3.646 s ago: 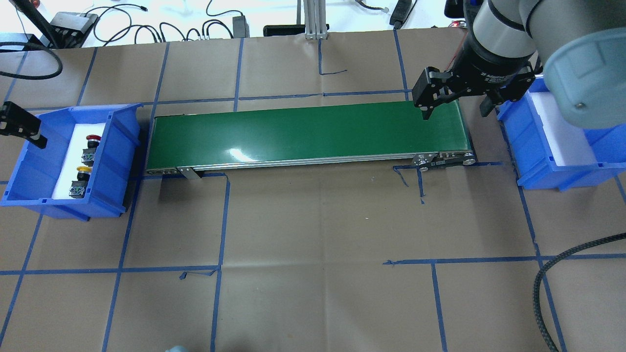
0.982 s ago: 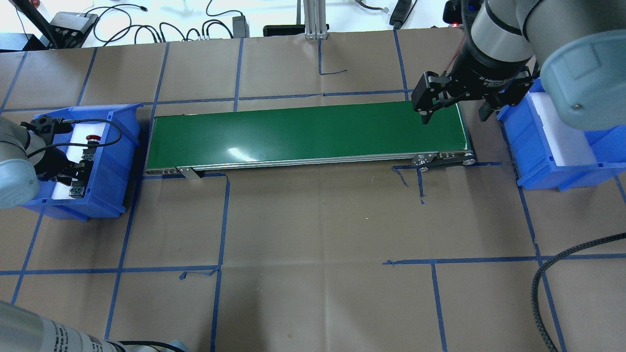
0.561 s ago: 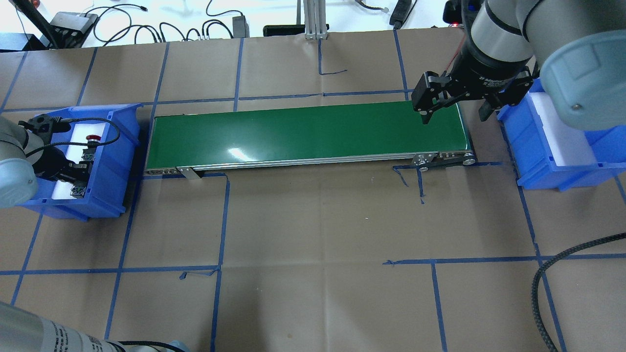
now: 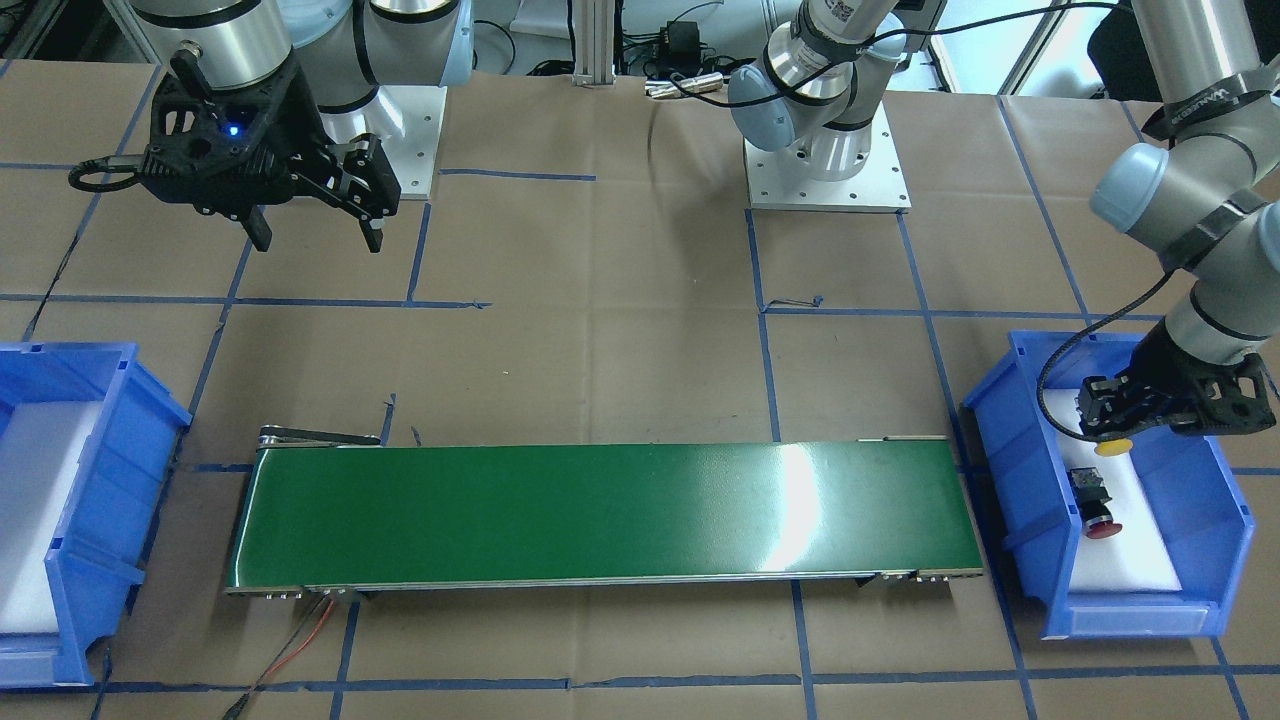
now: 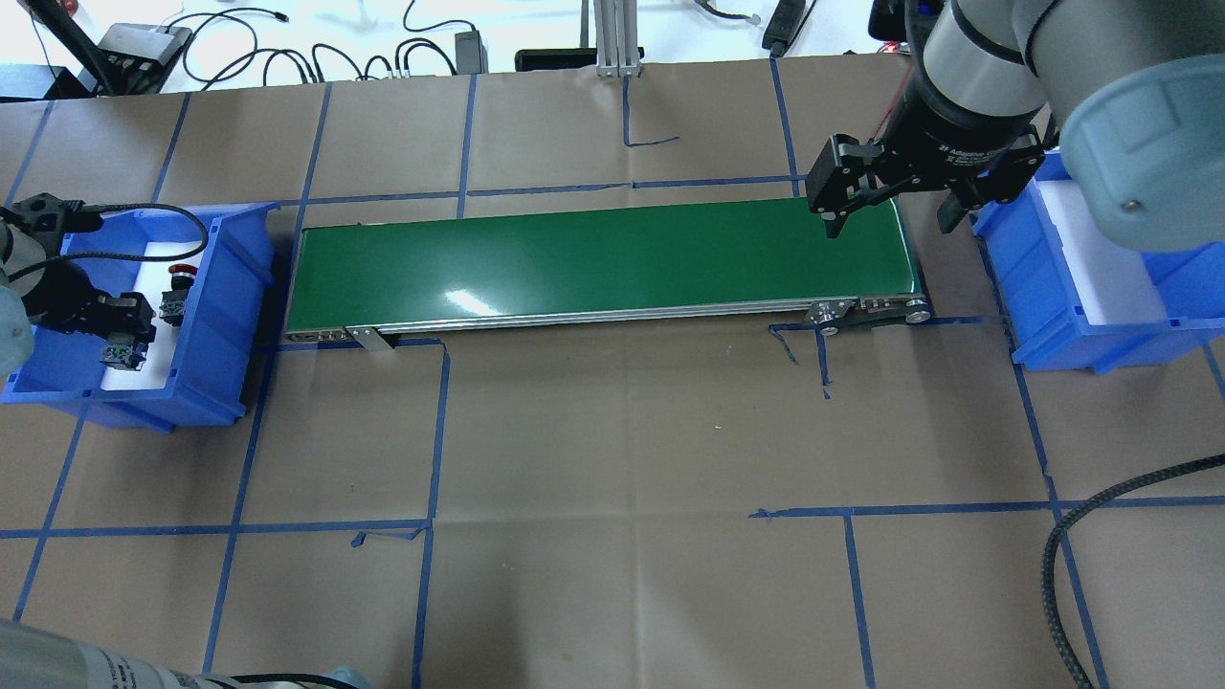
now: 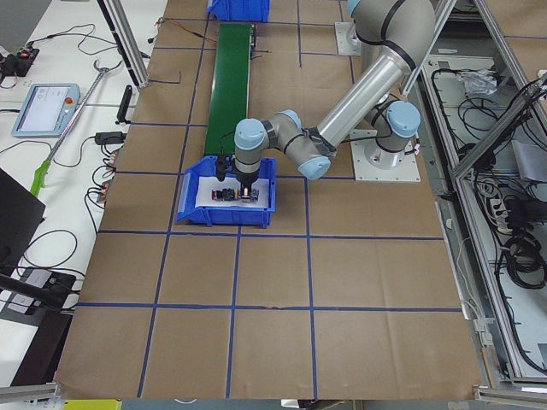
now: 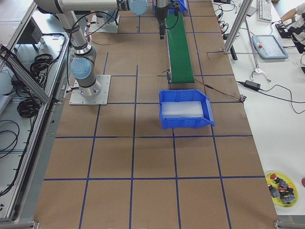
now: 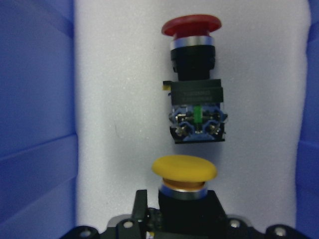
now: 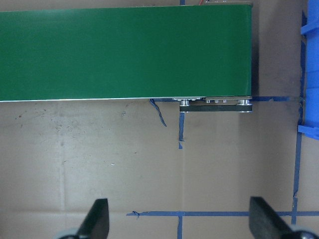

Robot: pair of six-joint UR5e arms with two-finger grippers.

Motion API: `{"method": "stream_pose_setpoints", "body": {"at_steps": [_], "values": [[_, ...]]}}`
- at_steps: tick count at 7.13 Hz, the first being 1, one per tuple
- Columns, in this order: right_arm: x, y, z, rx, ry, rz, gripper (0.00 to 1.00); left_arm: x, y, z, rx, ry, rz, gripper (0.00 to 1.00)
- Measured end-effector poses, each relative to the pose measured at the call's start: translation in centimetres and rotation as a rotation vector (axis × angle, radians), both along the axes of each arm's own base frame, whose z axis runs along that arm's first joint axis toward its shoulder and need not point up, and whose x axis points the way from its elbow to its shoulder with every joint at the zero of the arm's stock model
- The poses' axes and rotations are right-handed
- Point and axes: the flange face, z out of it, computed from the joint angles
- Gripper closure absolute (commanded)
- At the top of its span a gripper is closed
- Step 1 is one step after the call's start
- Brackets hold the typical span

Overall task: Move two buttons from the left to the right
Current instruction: 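Lift the yellow button and carry it onto the green conveyor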

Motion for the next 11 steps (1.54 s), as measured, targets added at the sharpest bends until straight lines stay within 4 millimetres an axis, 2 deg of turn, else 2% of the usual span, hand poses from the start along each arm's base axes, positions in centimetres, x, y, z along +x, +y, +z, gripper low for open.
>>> {"method": "stream_pose_setpoints", "body": {"at_steps": [2, 3, 4, 5, 6, 8, 10, 11], "values": [[0.0, 0.0, 0.0, 0.000, 0.000, 0.000, 0.00, 0.6, -0.8, 6.3, 0.040, 0.011, -0.001, 0.94], [0.0, 0.0, 0.0, 0.000, 0.000, 0.001, 0.00, 0.8, -1.5, 8.8, 0.056, 0.018, -0.004, 0.94], [0.0, 0.0, 0.0, 0.000, 0.000, 0.002, 0.00, 0.6, -2.5, 10.8, 0.066, 0.026, -0.013, 0.94], [0.0, 0.0, 0.0, 0.000, 0.001, 0.003, 0.00, -0.8, -3.7, 12.3, 0.069, 0.030, -0.032, 0.94], [0.0, 0.0, 0.0, 0.001, 0.001, 0.004, 0.00, -3.4, -5.2, 13.2, 0.068, 0.026, -0.057, 0.94], [0.0, 0.0, -0.1, 0.003, 0.001, 0.006, 0.00, -10.7, -7.3, 13.7, 0.069, 0.025, -0.062, 0.94], [0.0, 0.0, -0.3, 0.002, 0.002, 0.007, 0.00, -18.2, -8.2, 12.4, 0.087, 0.037, -0.035, 0.94], [0.0, 0.0, -0.3, 0.002, 0.002, 0.008, 0.00, -21.2, -8.6, 10.8, 0.107, 0.043, -0.024, 0.94]]}}
